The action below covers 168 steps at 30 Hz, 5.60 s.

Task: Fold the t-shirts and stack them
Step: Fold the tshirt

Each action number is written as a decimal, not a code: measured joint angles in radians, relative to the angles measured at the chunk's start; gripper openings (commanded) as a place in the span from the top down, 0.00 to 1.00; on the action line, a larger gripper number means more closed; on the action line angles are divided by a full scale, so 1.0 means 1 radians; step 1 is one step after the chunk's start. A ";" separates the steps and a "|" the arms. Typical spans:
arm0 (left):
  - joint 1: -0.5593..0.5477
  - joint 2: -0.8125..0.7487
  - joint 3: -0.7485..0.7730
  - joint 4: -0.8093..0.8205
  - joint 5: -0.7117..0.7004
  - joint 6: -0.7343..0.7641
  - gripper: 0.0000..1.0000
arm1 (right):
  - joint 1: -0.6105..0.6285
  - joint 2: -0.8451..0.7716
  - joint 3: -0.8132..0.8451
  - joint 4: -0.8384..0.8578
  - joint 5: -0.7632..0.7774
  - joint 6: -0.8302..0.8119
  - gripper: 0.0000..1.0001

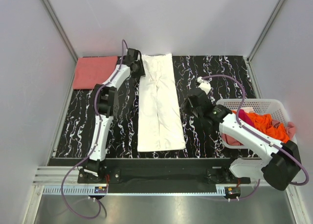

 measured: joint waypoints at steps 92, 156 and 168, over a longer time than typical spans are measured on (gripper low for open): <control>-0.639 -1.629 -2.000 0.245 0.073 -0.525 1.00 | 0.113 -0.244 -0.533 -0.052 -0.396 0.352 0.68; -0.045 -0.861 -1.135 0.177 0.272 -0.162 1.00 | -0.249 0.676 0.478 -0.101 -0.452 -0.277 1.00; 0.024 -0.685 -0.943 0.159 0.301 -0.133 1.00 | -0.307 0.854 0.795 -0.194 -0.480 -0.379 1.00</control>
